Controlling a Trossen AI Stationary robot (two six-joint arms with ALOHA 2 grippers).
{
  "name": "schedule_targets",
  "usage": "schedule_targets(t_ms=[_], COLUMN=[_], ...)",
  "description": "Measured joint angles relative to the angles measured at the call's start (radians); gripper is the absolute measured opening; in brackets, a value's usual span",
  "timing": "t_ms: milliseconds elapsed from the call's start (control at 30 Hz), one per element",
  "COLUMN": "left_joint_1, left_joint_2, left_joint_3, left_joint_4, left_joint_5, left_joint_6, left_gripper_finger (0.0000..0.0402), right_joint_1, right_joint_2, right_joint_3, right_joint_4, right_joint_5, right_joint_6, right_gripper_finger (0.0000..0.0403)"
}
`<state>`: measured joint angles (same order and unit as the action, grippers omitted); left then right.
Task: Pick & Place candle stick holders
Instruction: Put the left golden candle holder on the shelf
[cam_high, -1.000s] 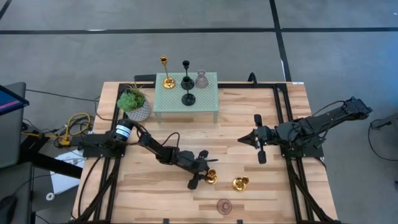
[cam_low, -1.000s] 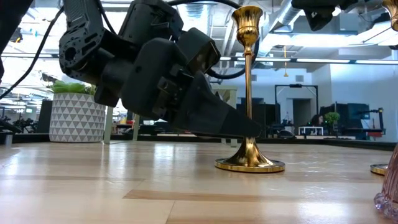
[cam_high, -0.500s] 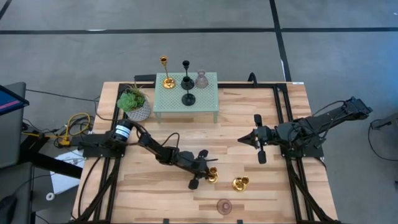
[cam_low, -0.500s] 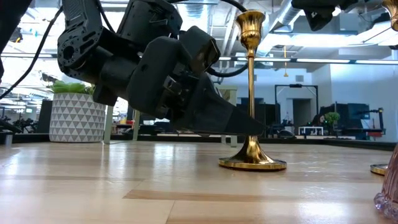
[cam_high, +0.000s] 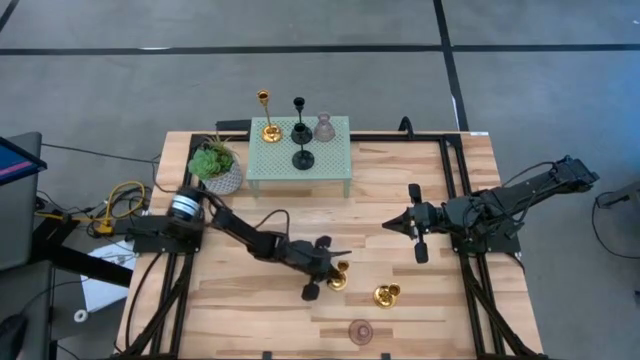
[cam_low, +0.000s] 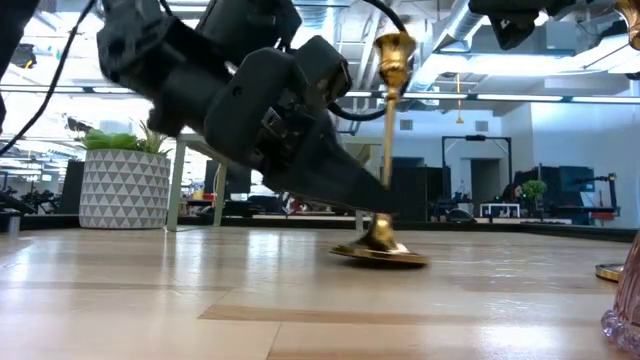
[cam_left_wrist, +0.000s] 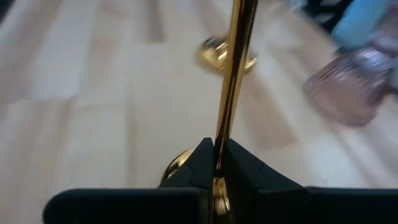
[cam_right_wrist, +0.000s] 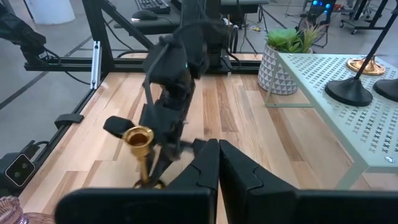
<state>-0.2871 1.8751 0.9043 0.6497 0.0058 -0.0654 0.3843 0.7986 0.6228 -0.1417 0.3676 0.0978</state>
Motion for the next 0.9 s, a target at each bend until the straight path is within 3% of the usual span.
schedule_targets(t_ms=[133, 333, 600, 900], left_joint_1=[-0.018, -0.061, -0.101, -0.086], left_joint_2=[-0.131, -0.339, -0.572, -0.781], left_joint_3=[-0.006, -0.002, -0.004, -0.004], left_joint_4=[-0.236, -0.432, -0.723, -0.878], left_joint_5=[-0.123, -0.273, -0.562, -0.837], left_joint_6=[0.0, 0.005, 0.001, 0.008], left_gripper_finger=[0.0019, 0.0019, 0.0018, 0.0016], right_joint_1=[0.0, 0.0, 0.0, 0.0], right_joint_2=[0.0, 0.0, 0.0, 0.0], right_joint_3=[0.0, 0.0, 0.0, 0.0], right_joint_4=[-0.002, -0.009, -0.017, -0.03], right_joint_5=[0.0, 0.0, 0.0, 0.0], right_joint_6=[0.0, 0.0, 0.0, 0.002], right_gripper_finger=[0.0, 0.0, 0.0, 0.0])
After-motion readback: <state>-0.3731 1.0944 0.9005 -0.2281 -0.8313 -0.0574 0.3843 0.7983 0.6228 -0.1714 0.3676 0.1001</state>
